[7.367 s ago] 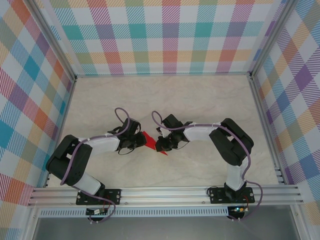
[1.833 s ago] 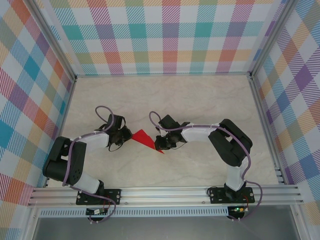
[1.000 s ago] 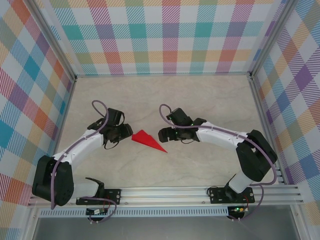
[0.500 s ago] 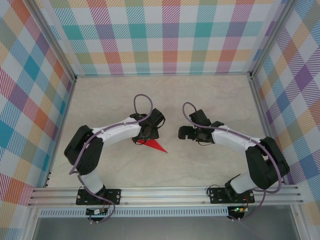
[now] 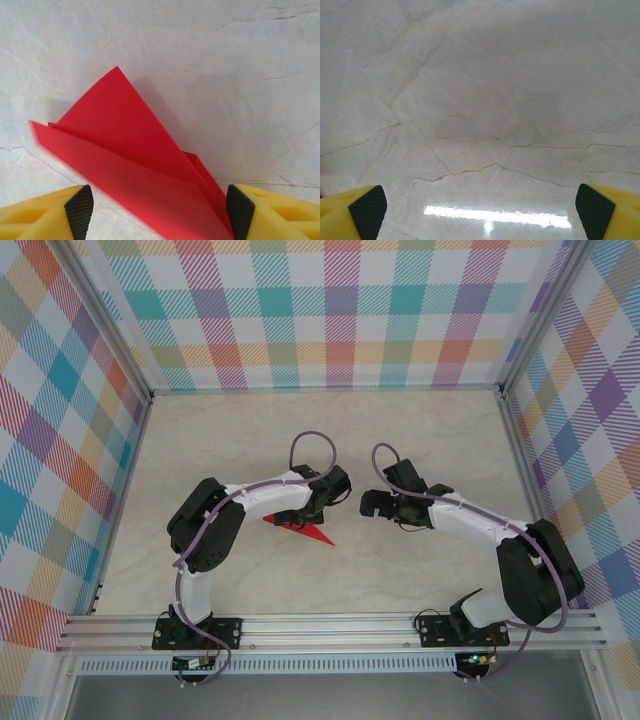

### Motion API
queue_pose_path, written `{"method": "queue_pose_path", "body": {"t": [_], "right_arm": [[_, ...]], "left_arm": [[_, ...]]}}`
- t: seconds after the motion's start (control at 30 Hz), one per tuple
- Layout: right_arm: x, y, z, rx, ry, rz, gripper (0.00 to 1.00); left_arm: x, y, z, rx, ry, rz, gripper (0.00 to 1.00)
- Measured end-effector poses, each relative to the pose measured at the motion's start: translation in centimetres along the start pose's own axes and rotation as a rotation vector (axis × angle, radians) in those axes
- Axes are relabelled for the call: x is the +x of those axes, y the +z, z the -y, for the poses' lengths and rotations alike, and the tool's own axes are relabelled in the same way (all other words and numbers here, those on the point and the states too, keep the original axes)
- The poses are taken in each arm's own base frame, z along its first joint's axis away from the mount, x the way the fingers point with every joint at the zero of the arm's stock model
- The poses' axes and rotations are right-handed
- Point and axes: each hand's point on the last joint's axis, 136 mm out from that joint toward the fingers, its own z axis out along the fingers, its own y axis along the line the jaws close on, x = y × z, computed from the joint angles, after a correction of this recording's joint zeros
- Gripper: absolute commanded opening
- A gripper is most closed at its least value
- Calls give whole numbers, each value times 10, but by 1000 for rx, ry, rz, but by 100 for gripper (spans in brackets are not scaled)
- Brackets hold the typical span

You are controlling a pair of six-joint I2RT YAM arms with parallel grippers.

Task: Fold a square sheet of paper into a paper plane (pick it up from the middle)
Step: Turn over a paper plane at the center of the table.

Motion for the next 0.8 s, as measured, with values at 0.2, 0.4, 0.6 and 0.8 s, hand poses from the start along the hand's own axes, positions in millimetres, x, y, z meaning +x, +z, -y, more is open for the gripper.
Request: {"method": "queue_pose_path", "body": {"t": [0.2,0.4,0.6,0.8], "right_arm": [[2,1,-2,-10,1,-10,99],[5,5,0,-4,1,-27,98],[8,10,1,4,1,-41,97],[11,14,3,13,2,-55,97]], "left_arm": [[1,-7,-7,9,-7,14,63],[4,-17,-17,38,-39,26,57],[11,-14,-15,52,-36,14,58],[11,-16,-8,79,-37,21,60]]}}
